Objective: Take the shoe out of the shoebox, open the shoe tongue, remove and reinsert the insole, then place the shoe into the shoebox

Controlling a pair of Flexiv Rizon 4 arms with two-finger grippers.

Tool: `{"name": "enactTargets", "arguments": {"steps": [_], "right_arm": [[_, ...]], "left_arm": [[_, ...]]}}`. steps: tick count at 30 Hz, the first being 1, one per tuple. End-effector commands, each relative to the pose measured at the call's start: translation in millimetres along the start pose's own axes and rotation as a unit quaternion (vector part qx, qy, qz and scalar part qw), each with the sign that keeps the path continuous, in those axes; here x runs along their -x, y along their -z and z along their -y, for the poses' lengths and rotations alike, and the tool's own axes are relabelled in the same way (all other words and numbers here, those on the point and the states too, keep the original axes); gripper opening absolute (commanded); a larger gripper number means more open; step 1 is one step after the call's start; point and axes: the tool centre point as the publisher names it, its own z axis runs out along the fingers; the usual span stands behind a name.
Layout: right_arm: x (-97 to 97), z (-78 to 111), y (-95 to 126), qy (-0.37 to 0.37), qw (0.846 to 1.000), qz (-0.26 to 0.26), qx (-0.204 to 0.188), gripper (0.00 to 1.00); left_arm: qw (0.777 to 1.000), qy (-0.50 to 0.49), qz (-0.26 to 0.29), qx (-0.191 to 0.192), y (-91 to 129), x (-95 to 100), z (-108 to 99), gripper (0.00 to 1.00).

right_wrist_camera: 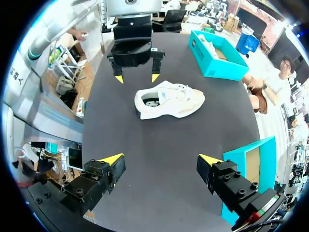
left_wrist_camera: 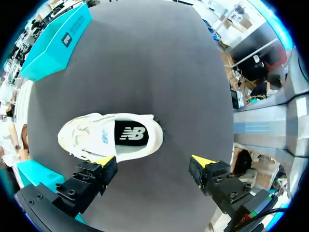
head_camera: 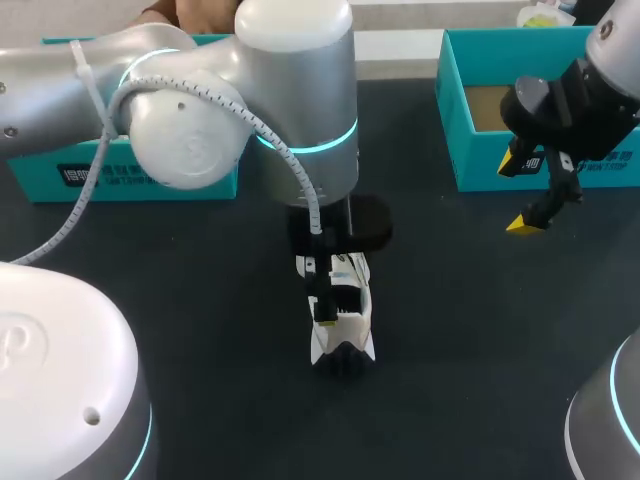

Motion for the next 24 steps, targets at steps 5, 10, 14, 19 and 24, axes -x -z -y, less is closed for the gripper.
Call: {"name": "enactTargets", "arguments": {"steps": [5, 10, 14, 19, 24], "right_arm": [[2.1, -1.1, -1, 0.0, 1.0, -0.002, -0.002, 1.0], [2.1, -1.1, -1, 0.0, 1.0, -0.002, -0.002, 1.0], [2.1, -1.1, -1, 0.0, 1.0, -0.002, -0.002, 1.0], [2.1, -1.1, -1, 0.0, 1.0, -0.002, -0.002, 1.0], [2.1, -1.1, -1, 0.0, 1.0, -0.002, -0.002, 1.0]], "left_arm": [[1.0, -0.024, 0.008, 0.003, -30, -12.3, 14, 1.0], [1.0, -0.013, 0.011, 0.014, -62, -12.1, 22, 1.0], [1.0, 0.001, 0.008, 0.008, -80, -9.4, 24, 1.0], [1.0, 0.0, 0.001, 0.021, -96, -8.7, 22, 1.0], [0.999, -0.015, -0.004, 0.037, -109, -9.6, 20, 1.0]]}}
